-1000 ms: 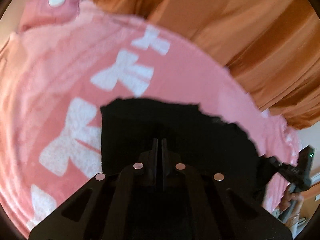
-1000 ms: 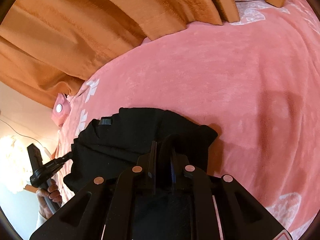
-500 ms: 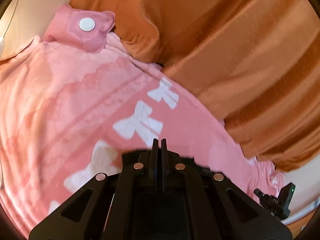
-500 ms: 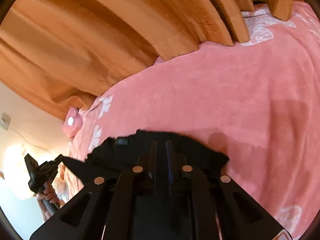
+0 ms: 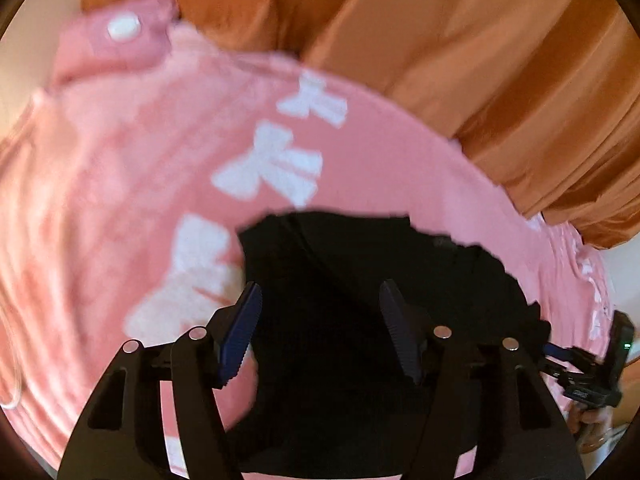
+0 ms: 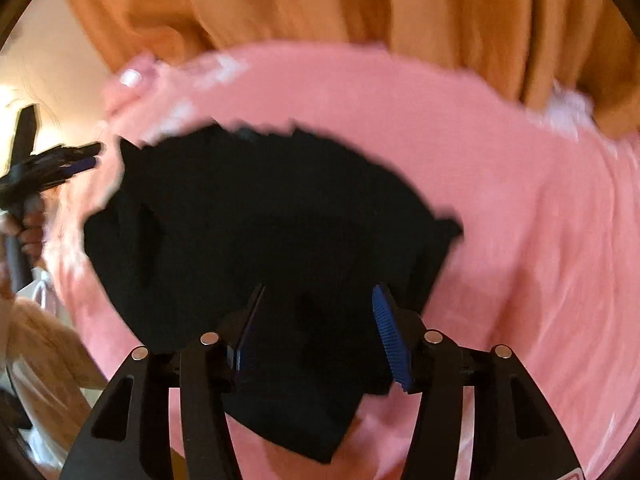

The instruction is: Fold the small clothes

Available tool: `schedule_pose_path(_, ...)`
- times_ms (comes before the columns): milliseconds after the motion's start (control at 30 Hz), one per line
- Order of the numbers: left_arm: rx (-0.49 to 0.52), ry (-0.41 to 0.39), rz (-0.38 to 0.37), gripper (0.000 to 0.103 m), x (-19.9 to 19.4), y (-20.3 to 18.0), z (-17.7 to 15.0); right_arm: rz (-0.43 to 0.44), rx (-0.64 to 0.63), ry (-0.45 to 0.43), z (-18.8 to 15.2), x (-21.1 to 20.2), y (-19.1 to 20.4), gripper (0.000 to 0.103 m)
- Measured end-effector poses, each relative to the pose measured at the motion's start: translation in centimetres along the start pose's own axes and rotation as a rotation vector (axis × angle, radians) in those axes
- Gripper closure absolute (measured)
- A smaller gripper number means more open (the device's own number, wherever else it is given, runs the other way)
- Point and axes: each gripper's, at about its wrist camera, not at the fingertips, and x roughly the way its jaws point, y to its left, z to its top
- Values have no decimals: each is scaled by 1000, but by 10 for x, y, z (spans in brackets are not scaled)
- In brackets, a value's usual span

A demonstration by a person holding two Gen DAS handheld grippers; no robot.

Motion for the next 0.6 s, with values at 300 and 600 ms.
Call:
schedule_pose_path(300,-79,-94,71,71,49,-20,46,160,341,-226,62,-7,-61,103)
schedule_pose_path(600,-90,-99,16,38,0,-2,25,83,293,4,2,-16,-55,54)
